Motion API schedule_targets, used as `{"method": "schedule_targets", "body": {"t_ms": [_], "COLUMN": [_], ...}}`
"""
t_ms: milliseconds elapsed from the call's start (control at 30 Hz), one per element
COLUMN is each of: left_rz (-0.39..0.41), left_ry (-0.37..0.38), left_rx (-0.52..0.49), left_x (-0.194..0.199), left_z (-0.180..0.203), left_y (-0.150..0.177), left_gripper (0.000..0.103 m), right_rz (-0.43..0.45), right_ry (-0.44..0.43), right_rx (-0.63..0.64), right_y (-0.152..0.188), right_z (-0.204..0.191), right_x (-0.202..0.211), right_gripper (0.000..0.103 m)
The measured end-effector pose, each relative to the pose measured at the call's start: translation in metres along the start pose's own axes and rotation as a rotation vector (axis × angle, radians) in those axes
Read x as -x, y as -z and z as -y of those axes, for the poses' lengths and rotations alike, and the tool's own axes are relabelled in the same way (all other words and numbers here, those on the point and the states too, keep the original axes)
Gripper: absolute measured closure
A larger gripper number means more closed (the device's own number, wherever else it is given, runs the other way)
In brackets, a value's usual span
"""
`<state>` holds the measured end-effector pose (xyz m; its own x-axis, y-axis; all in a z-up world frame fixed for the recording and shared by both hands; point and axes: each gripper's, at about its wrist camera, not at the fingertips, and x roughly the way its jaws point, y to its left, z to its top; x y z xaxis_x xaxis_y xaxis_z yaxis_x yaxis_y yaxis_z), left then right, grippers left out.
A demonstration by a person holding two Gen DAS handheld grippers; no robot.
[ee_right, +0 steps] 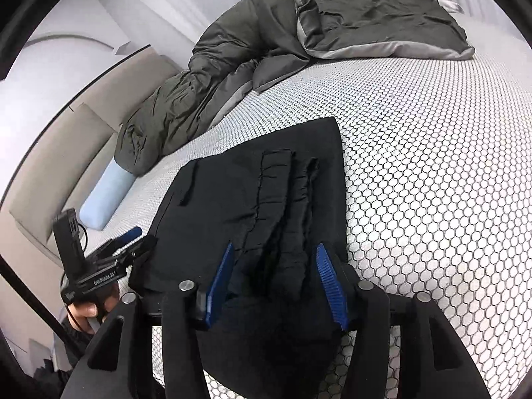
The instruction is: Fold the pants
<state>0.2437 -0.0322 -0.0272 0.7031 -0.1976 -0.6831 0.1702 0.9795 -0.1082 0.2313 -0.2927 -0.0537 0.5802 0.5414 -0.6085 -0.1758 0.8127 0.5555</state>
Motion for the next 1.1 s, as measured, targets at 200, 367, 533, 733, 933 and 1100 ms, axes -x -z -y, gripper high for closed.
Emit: {"method": "schedule_targets", "body": {"t_ms": [200,367,533,733,933,1100], "left_rz": [-0.006,-0.006,0.007,0.039,0.027,0.052], "left_ry": [0.002,-0.002,-0.009,-0.004,-0.007,-0.02], "left_rx": [-0.014,-0.002,0.011,0.054,0.033,-0.098], "left_x": [-0.001,-0.002,0.002,0.013,0.012,0.015], "left_z": [0.002,-0.003,-0.006,-0.017,-0.012,0.021], "left_y": [0.001,0.0,-0.002,-0.006,-0.003,0.002], "left_gripper": [0.018,0.018,0.018,0.018,0.018,0.018], "right_rz": [-0.109,-0.14,-0.065,0.063,-0.017,-0.088], "right_ry": [0.065,0.091,0.035,-0.101,-0.011,0.105], "right_rx": [0.062,0.095,0.1,0.118,0.086,0.141], "right_y": [-0.001,-0.001,-0.003,0.001,0.032,0.043], "right_z": [-0.005,-0.002,-0.014,-0.037,-0.018,-0.009], "right_x": [-0.036,-0.052,-0.033,0.028,0.027,0.013], "right_gripper": [0.04,0.057,0.094,0.095,0.093,0.087]}}
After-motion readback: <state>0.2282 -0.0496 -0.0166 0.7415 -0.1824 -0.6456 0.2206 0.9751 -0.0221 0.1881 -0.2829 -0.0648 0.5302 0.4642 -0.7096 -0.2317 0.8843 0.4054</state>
